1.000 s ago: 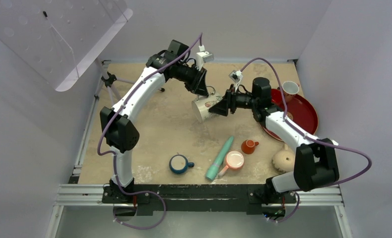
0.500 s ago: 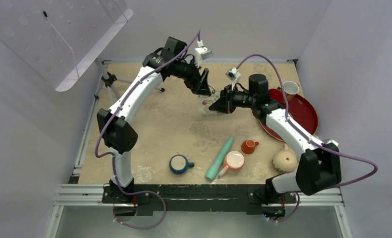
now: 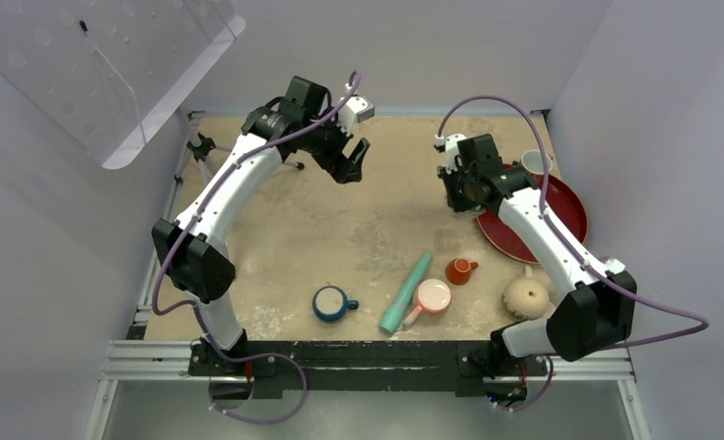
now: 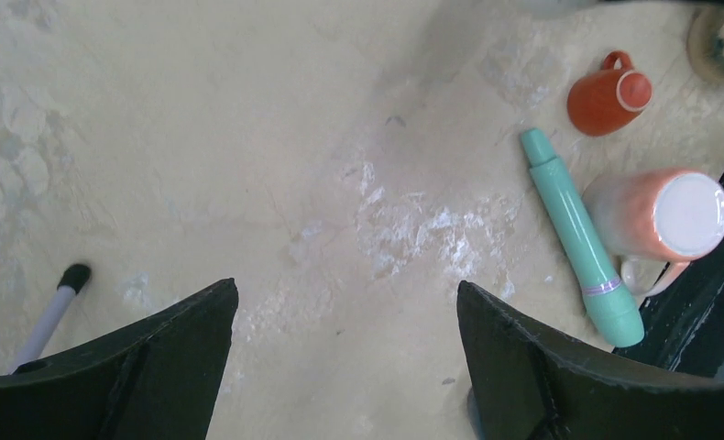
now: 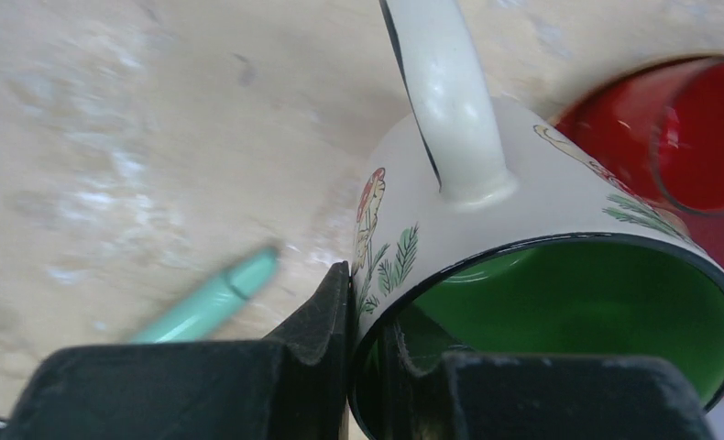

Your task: Turn the mug right side up

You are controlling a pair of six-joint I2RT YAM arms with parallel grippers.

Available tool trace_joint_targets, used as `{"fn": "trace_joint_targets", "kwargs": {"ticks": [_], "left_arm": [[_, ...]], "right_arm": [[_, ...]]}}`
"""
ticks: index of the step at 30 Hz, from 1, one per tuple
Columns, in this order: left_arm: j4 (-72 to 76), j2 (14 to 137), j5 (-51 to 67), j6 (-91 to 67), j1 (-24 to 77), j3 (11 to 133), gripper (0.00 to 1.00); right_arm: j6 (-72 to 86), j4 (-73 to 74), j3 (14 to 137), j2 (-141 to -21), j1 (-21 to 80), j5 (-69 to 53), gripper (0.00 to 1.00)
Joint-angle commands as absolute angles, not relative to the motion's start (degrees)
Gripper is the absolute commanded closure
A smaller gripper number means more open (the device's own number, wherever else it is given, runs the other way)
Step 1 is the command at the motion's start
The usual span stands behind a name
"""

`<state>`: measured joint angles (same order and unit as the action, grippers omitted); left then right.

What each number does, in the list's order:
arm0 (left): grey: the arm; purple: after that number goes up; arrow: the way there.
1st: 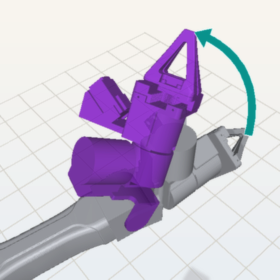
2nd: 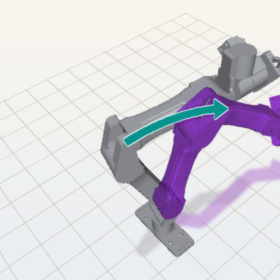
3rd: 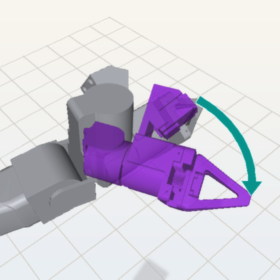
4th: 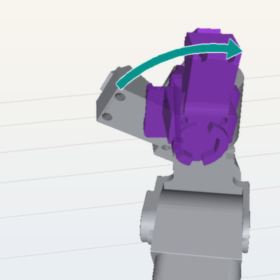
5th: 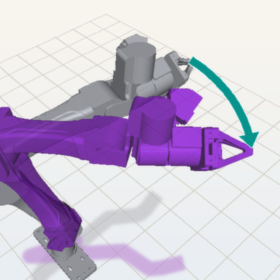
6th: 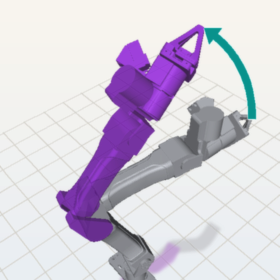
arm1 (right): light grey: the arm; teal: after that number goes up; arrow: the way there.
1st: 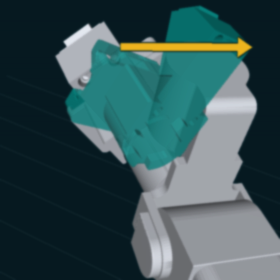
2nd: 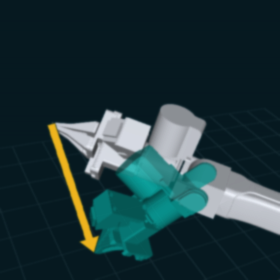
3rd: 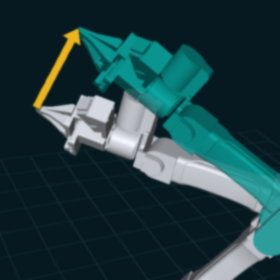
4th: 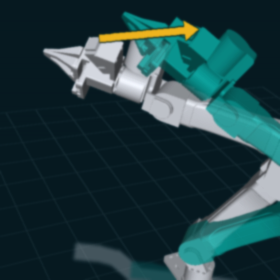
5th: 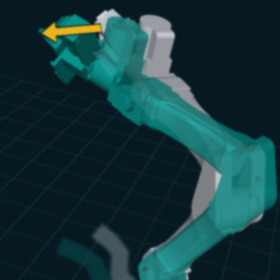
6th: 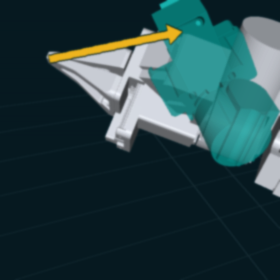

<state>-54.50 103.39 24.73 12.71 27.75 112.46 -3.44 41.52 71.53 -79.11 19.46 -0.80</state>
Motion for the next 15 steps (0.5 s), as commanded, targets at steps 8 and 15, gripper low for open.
{"fn": "trace_joint_targets", "kwargs": {"ticks": [8, 15], "left_arm": [[-54.0, 98.0, 19.3, 15.2, 27.4, 103.6, 0.08], [-53.7, 98.1, 20.3, 15.0, 27.4, 102.5, 0.08]], "right_arm": [[-17.8, 42.0, 70.4, -80.2, 10.7, 17.1, 1.00], [-24.1, 36.5, 69.3, -83.3, 7.3, 13.2, 1.00]]}}
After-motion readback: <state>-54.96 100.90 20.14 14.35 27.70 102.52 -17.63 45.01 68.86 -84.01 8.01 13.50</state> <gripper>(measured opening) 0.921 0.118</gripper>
